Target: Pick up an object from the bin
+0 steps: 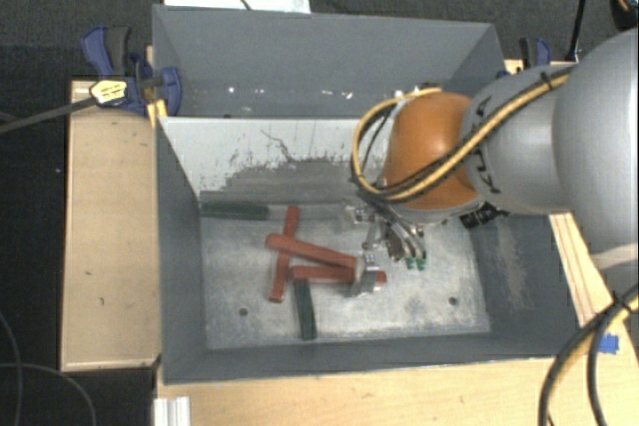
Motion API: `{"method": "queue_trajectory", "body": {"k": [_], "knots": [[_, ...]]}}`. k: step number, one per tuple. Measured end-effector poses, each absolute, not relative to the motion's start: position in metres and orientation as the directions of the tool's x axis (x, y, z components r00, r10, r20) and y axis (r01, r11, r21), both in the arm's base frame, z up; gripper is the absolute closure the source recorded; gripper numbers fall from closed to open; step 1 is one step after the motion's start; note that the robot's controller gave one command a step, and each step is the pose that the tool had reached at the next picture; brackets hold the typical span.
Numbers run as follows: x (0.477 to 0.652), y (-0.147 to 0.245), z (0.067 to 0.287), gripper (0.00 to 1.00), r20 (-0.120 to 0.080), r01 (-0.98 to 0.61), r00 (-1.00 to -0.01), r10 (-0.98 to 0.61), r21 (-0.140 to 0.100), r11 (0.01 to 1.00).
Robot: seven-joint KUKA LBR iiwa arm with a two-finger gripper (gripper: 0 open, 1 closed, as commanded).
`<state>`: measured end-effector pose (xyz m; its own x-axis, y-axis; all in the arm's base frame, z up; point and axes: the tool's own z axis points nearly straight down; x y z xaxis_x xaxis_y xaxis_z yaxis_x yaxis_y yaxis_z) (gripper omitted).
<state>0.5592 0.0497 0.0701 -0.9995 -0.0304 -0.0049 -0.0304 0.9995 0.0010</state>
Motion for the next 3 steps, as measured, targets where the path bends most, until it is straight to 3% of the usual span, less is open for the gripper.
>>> {"method": "queue_trajectory", "body": {"k": [1,2,3], "knots": [[0.558,0.050,0.070,1.00,-0.003,-0.032,-0.999,-0.032,0.001,0.999],[0.555,0.029,0.071,1.00,-0.001,-0.569,-0.822,-0.569,-0.001,0.822],[0.565,0.040,0.208,1.00,-0.009,-0.660,-0.751,-0.660,-0.006,0.751]]}}
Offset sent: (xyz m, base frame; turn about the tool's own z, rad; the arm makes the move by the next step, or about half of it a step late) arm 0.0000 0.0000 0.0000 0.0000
